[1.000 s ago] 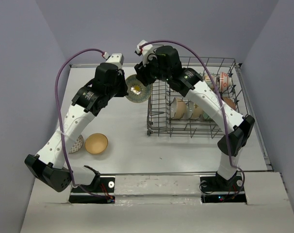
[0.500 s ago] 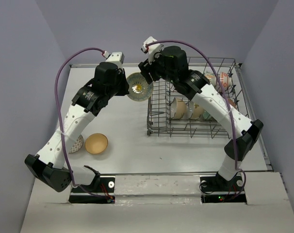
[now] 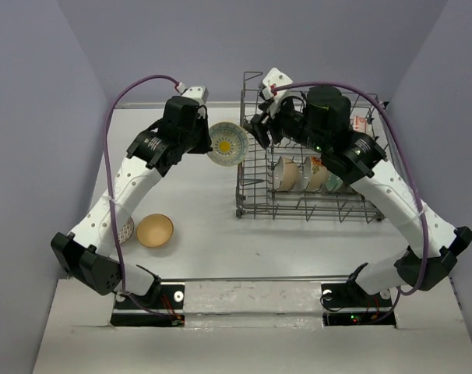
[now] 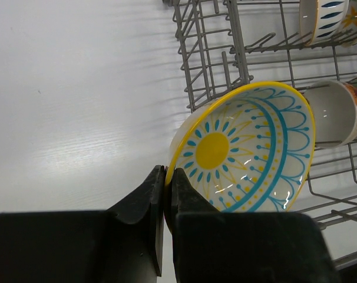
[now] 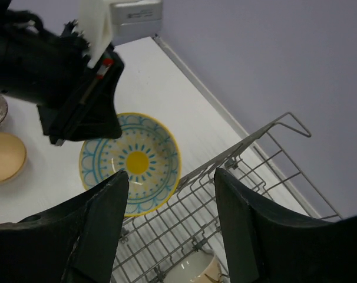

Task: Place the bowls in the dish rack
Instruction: Pass from the right arm to the left, then pass from the left arm to the right

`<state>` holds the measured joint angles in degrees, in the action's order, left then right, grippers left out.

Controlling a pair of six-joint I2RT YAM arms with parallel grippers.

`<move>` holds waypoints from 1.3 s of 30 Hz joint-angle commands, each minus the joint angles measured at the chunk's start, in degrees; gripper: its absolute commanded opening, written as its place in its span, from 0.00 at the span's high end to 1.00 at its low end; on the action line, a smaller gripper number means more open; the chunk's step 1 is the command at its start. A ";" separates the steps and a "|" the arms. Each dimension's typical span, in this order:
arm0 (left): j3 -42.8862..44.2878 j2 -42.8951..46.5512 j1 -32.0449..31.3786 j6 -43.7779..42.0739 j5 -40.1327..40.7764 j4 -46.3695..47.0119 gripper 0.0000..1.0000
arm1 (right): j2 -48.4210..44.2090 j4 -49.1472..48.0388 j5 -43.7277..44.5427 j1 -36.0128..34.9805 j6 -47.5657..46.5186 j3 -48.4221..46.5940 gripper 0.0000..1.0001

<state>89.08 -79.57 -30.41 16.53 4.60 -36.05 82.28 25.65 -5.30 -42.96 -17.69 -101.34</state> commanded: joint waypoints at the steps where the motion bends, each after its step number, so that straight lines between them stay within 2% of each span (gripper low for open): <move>1: 6.19 0.12 -0.35 0.16 -1.00 1.69 1.00 | -0.98 1.34 -3.93 -1.16 -0.94 4.30 0.35; 8: 9.53 -1.20 -0.35 0.52 -1.52 0.11 1.00 | 2.44 3.09 -2.44 -5.47 -2.79 5.19 0.41; 14: 12.34 -2.61 -0.35 -0.19 -1.17 -1.56 1.00 | 5.61 2.65 -0.15 -9.94 -3.40 3.69 0.41; 18: 14.28 -3.40 -0.35 -0.54 -1.09 -2.44 1.00 | 7.36 2.65 7.82 -11.79 -4.37 3.08 0.42; 22: 15.60 -3.84 -0.35 -0.71 -1.61 -3.15 1.00 | 8.60 2.04 11.53 -12.32 -5.07 2.46 0.45; 28: 15.86 -3.22 -0.44 -0.45 -2.40 -3.67 1.00 | 10.09 -2.27 22.86 -14.70 -8.40 2.64 0.49; 35: 16.13 -2.78 -0.35 -0.63 -2.58 -4.29 1.00 | 12.90 -3.50 27.53 -15.22 -10.96 1.15 0.50; 39: 16.22 -2.52 -0.44 -0.54 -2.67 -4.46 1.00 | 13.26 -5.78 30.52 -15.75 -12.10 1.58 0.62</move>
<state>101.84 -84.60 -30.37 16.34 3.16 -42.87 95.39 25.39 19.97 -57.95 -27.57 -97.12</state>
